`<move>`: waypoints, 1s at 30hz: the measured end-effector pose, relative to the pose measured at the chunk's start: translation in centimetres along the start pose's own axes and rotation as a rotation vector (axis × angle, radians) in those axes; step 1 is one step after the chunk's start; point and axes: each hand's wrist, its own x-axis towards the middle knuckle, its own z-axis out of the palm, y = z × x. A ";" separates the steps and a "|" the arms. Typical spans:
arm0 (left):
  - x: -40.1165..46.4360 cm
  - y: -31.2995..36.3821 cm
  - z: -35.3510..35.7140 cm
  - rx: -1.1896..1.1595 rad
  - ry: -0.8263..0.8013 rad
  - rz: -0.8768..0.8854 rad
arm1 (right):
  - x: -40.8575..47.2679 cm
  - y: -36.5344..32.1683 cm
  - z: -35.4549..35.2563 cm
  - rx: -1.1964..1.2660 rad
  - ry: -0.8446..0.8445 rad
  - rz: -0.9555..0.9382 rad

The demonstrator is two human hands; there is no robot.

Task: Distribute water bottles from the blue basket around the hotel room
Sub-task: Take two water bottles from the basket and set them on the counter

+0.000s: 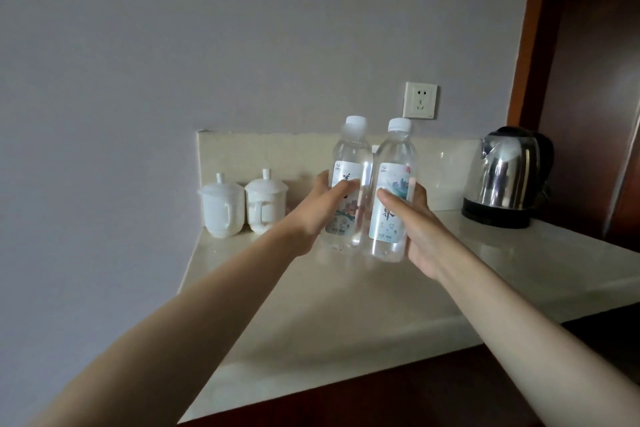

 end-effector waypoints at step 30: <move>13.5 -5.0 10.0 0.027 0.533 -0.090 | 17.1 5.0 -12.9 0.076 -0.353 0.056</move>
